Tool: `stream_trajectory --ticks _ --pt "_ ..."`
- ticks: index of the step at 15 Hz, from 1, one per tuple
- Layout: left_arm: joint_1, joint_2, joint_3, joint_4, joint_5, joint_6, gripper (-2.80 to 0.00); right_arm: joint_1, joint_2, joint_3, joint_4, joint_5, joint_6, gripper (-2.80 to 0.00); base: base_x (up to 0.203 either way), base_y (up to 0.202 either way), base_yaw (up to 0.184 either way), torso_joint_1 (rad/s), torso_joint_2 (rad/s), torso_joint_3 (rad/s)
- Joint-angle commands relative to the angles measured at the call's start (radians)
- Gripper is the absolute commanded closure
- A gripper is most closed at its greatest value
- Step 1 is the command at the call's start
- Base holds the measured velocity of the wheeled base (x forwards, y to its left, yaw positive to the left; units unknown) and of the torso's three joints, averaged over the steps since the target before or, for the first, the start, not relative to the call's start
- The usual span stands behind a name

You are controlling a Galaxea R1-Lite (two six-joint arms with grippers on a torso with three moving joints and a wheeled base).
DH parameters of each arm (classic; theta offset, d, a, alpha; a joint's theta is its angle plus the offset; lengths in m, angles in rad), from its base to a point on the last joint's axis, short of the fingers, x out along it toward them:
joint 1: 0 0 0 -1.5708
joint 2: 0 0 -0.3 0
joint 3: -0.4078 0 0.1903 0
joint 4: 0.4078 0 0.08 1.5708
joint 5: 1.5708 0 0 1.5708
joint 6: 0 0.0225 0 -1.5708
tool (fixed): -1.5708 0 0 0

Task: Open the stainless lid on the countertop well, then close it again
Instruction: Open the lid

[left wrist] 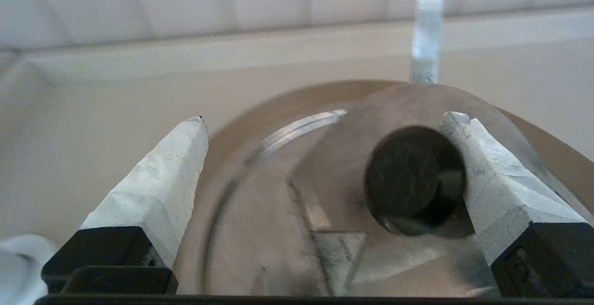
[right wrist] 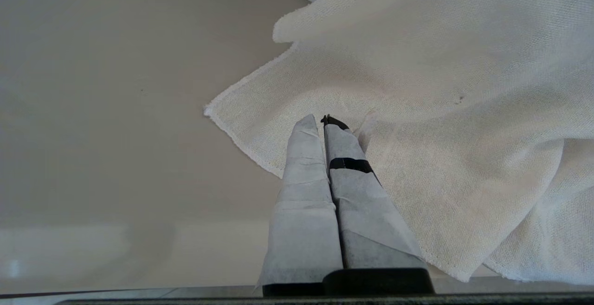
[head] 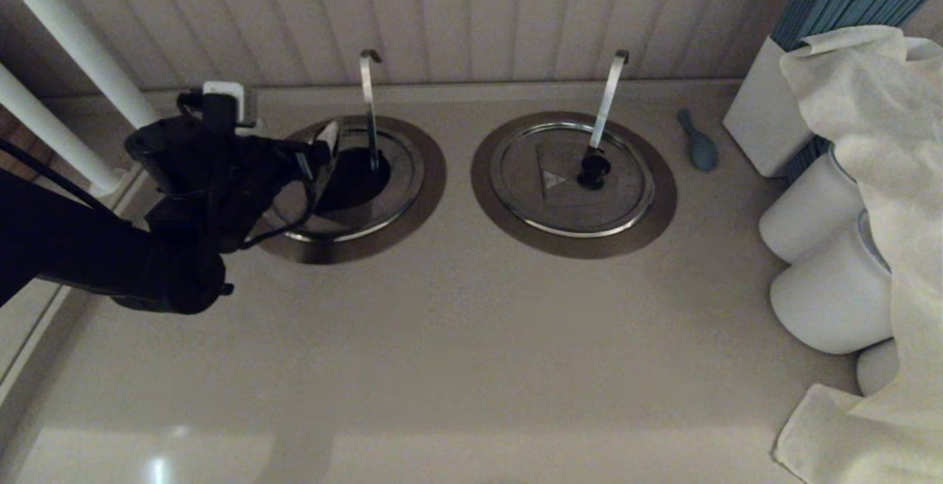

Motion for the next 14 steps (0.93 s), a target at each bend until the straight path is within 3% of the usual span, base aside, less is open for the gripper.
stream_trajectory --ticks 1,11,14 --pt "0.025 -0.024 -0.002 -0.004 -0.002 0.000 -2.80 0.000 0.001 -0.001 0.000 0.000 0.000 0.00 0.000 0.000 0.000 0.000 0.00 0.000" --pt "0.078 -0.049 0.004 0.004 -0.025 0.005 -2.80 0.000 0.000 -0.001 0.001 0.000 0.000 0.00 0.000 0.000 0.000 0.000 0.00 0.000" --pt "0.096 -0.044 0.007 0.004 -0.029 0.031 -2.80 0.000 0.001 -0.001 0.000 0.000 0.000 0.00 0.000 0.000 0.000 0.000 0.00 0.000"
